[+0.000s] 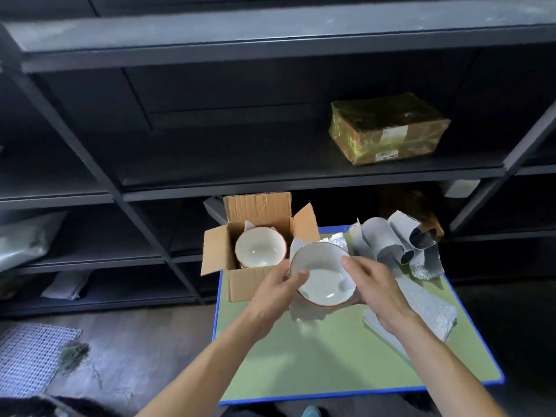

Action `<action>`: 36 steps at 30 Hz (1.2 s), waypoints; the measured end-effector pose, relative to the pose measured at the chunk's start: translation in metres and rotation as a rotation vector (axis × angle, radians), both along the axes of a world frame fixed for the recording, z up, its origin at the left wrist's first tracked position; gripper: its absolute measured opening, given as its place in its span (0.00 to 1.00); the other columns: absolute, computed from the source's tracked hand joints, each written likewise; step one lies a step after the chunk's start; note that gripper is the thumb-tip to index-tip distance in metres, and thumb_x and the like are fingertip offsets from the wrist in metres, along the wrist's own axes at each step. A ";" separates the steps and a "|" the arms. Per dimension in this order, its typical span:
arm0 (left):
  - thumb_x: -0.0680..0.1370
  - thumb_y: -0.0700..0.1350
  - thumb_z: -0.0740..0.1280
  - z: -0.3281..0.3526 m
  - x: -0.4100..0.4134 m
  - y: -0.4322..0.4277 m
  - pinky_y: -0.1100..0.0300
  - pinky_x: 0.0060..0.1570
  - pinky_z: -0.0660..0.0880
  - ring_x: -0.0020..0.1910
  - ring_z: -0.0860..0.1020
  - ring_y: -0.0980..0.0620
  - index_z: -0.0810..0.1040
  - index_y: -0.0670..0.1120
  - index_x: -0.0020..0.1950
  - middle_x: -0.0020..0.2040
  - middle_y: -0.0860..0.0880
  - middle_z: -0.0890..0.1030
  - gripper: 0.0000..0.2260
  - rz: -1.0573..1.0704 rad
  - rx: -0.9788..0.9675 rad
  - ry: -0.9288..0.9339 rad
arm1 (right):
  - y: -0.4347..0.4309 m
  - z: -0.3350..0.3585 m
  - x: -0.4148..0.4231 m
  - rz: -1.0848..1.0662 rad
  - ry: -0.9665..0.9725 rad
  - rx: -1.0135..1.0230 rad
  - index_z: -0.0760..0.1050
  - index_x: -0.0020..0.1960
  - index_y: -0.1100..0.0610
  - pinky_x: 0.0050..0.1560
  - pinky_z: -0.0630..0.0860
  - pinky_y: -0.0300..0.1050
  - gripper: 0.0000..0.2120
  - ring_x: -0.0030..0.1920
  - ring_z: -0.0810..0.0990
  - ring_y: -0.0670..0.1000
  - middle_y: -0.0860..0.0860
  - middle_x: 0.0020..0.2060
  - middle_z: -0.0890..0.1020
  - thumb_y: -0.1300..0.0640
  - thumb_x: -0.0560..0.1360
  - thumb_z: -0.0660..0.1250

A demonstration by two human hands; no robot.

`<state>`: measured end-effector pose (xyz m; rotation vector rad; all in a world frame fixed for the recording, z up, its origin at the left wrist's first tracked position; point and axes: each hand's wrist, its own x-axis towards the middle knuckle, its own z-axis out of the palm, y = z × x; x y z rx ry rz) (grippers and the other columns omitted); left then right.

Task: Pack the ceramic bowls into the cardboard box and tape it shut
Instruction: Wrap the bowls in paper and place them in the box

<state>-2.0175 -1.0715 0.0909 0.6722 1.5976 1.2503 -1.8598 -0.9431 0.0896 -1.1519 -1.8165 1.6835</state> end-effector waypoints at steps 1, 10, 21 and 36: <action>0.81 0.51 0.64 -0.001 -0.006 -0.002 0.44 0.62 0.77 0.57 0.81 0.52 0.78 0.54 0.61 0.55 0.53 0.84 0.10 0.010 -0.017 0.012 | -0.001 -0.001 -0.006 0.012 -0.021 0.031 0.81 0.41 0.54 0.37 0.83 0.52 0.14 0.39 0.79 0.52 0.49 0.33 0.78 0.48 0.81 0.64; 0.81 0.51 0.59 -0.010 -0.053 -0.014 0.56 0.44 0.74 0.46 0.77 0.50 0.76 0.53 0.47 0.44 0.53 0.79 0.07 0.161 -0.100 0.187 | -0.006 -0.003 -0.066 0.098 -0.205 0.237 0.75 0.42 0.59 0.39 0.72 0.48 0.20 0.35 0.74 0.50 0.51 0.31 0.74 0.42 0.80 0.62; 0.83 0.54 0.55 -0.006 -0.140 0.000 0.58 0.37 0.72 0.35 0.73 0.54 0.70 0.50 0.40 0.36 0.54 0.73 0.15 0.088 -0.193 0.467 | 0.001 -0.007 -0.150 0.168 -0.368 0.238 0.77 0.48 0.56 0.46 0.79 0.44 0.12 0.40 0.79 0.52 0.53 0.40 0.81 0.55 0.83 0.56; 0.73 0.42 0.58 -0.048 -0.185 0.045 0.58 0.35 0.70 0.33 0.76 0.49 0.72 0.49 0.46 0.32 0.53 0.75 0.06 -0.183 -0.413 1.196 | 0.005 -0.041 -0.188 0.140 -0.708 0.322 0.75 0.57 0.56 0.49 0.78 0.51 0.09 0.49 0.78 0.56 0.54 0.49 0.81 0.59 0.81 0.58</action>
